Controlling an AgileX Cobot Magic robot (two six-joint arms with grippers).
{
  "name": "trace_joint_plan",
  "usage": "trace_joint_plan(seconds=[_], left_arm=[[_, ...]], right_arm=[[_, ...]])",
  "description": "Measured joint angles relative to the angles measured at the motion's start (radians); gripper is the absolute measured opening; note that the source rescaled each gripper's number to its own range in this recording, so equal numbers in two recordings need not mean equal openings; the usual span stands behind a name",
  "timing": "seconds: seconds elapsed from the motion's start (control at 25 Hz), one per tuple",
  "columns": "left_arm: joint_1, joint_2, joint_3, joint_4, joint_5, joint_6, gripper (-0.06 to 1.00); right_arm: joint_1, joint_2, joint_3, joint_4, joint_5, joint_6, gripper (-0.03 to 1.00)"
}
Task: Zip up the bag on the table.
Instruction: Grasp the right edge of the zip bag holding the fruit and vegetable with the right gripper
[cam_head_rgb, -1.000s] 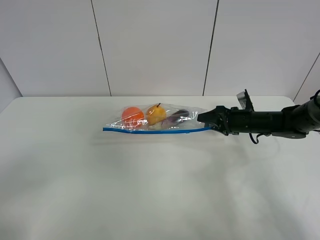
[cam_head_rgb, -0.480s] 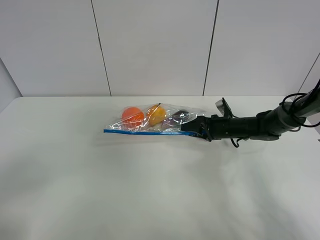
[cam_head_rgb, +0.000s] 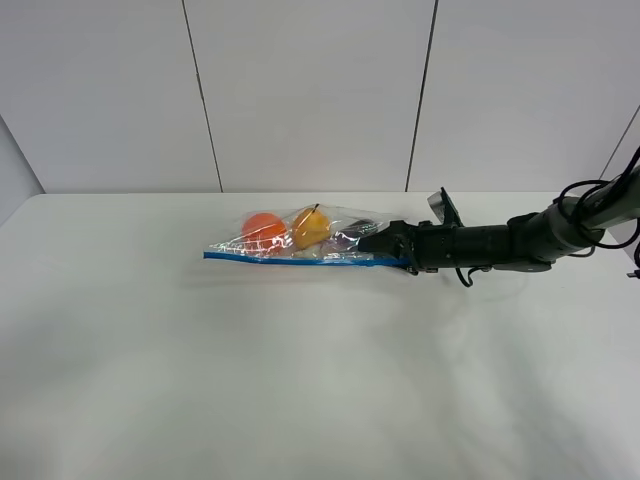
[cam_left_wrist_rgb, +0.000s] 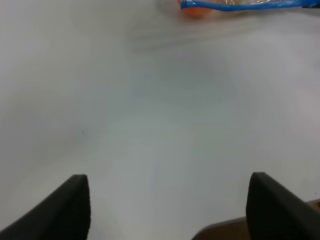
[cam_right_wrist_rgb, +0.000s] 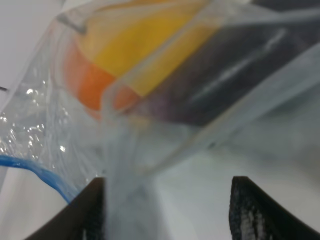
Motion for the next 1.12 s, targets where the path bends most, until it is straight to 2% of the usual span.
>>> trace_joint_plan(seconds=[0.28,0.4,0.64,0.96,1.12], left_arm=[[0.000,0.000,0.000,0.000,0.000,0.000,1.00],[0.000,0.000,0.000,0.000,0.000,0.000,1.00],[0.000,0.000,0.000,0.000,0.000,0.000,1.00],[0.000,0.000,0.000,0.000,0.000,0.000,1.00],[0.000,0.000,0.000,0.000,0.000,0.000,1.00]], right_arm=[[-0.109,-0.016,0.000,-0.071,0.068,0.069,0.83],[-0.129,-0.023,0.000,-0.086,0.089,0.076,0.83],[-0.119,-0.025,0.000,-0.110,0.088,0.069,0.83],[-0.040,-0.025,0.000,-0.088,0.058,0.027,0.82],[-0.033,-0.025,0.000,-0.087,0.038,0.024,0.68]])
